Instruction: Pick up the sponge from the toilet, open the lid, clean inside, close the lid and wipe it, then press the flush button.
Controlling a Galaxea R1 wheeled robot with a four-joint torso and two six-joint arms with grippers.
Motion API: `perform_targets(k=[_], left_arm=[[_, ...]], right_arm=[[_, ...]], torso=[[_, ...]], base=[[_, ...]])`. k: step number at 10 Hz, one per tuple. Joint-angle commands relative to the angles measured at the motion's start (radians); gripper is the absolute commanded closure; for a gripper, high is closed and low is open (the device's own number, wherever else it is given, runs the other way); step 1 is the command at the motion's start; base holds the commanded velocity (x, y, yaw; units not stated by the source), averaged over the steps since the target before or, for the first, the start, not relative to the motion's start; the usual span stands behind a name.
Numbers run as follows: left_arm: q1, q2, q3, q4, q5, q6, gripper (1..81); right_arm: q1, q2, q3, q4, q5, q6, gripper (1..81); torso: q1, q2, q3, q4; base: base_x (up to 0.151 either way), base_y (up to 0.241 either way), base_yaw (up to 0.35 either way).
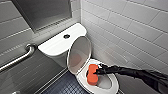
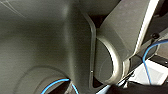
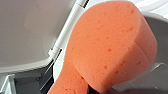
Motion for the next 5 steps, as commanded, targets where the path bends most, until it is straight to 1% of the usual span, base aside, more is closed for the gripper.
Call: perform_targets(k=[1,3,4,5], left_arm=[[0.022,-0.011,0.017,-0.015,0.092,0.005,1.0],[0.022,-0.009,0.017,-0.015,0.092,0.005,1.0],[0.022,-0.006,0.017,-0.014,0.094,0.005,1.0],[0.022,0.000,0.017,-0.011,0.092,0.005,1.0]], right_arm=[[0.117,0.042,-0.076,-0.049,0.044,0.002,81.1],[0.125,0.083,-0.182,-0.081,0.049,0.002,81.1],[0.139,0.084,-0.203,-0.081,0.054,0.002,81.1],[0.157,0.076,-0.197,-0.081,0.044,0.002,81.1]], torso=[[0.000,0.000,0.000,0.000],[0.000,0.000,0.000,0.000],[0.000,0.000,0.000,0.000],[0.000,0.000,0.000,0.000]], base=[[0.000,0.000,0.000],[0.000,0.000,0.000],[0.000,0.000,0.000],[0.000,0.000,0.000]])
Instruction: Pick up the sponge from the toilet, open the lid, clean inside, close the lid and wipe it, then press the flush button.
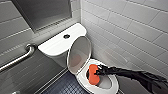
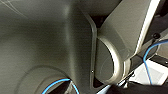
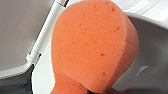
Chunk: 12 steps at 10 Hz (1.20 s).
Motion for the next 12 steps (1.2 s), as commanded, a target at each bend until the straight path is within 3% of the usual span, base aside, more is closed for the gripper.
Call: perform_targets(k=[1,3,7,12], left_arm=[[0.023,0.005,0.014,-0.012,0.092,0.005,1.0],[0.023,0.011,-0.003,-0.011,0.094,0.006,1.0],[0.020,0.029,-0.018,-0.006,0.095,0.006,1.0],[0.020,0.036,-0.009,-0.008,0.103,0.008,1.0]], right_arm=[[0.195,-0.015,0.010,-0.030,0.022,0.005,81.1],[0.201,-0.075,0.062,-0.029,0.018,0.015,81.1],[0.166,-0.324,0.303,-0.024,0.034,0.064,81.1],[0.040,-0.408,0.297,-0.020,0.075,0.089,81.1]], torso=[[0.000,0.000,0.000,0.000],[0.000,0.000,0.000,0.000],[0.000,0.000,0.000,0.000],[0.000,0.000,0.000,0.000]], base=[[0.000,0.000,0.000],[0.000,0.000,0.000],[0.000,0.000,0.000],[0.000,0.000,0.000]])
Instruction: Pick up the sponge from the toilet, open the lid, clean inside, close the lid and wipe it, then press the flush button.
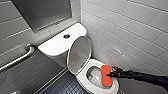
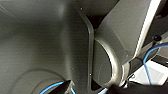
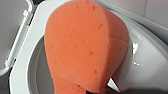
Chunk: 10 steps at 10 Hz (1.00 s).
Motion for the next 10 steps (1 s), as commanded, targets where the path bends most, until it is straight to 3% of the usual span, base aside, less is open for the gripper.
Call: perform_targets(k=[1,5,8,10], left_arm=[[0.025,0.001,0.033,-0.008,0.092,0.008,1.0],[0.025,0.002,0.033,-0.005,0.092,0.011,1.0],[0.025,0.010,0.035,0.000,0.091,0.012,1.0],[0.025,0.015,0.035,0.001,0.089,0.015,1.0]], right_arm=[[0.071,-0.067,0.035,0.006,-0.032,0.029,81.1],[-0.061,-0.224,0.182,0.006,0.058,0.095,81.1],[-0.177,-0.359,0.297,0.006,0.141,0.115,81.1],[-0.266,-0.384,0.305,0.007,0.181,0.121,81.1]], torso=[[0.000,0.000,0.000,0.000],[0.000,0.000,0.000,0.000],[0.000,0.000,0.000,0.000],[0.000,0.000,0.000,0.000]], base=[[0.000,0.000,0.000],[0.000,0.000,0.000],[0.000,0.000,0.000],[0.000,0.000,0.000]])
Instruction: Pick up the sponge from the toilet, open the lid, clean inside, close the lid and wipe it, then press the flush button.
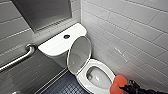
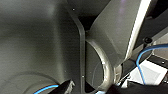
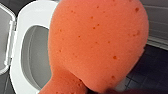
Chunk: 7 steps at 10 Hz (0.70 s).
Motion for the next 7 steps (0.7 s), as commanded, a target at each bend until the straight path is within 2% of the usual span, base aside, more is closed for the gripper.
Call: perform_targets(k=[1,3,7], left_arm=[[0.025,0.000,0.028,-0.001,0.086,0.012,1.0],[0.023,-0.002,0.028,-0.001,0.083,0.012,1.0],[0.006,-0.003,0.034,-0.001,0.093,0.011,1.0]], right_arm=[[-0.074,-0.089,0.044,0.001,-0.063,0.018,81.1],[-0.169,-0.129,0.083,-0.001,-0.021,0.018,81.1],[-0.338,-0.337,0.306,-0.033,0.086,-0.002,81.1]], torso=[[0.000,0.000,0.000,0.000],[0.000,0.000,0.000,0.000],[0.000,0.000,0.000,0.000]], base=[[0.000,0.000,0.000],[0.000,0.000,0.000],[0.000,0.000,0.000]])
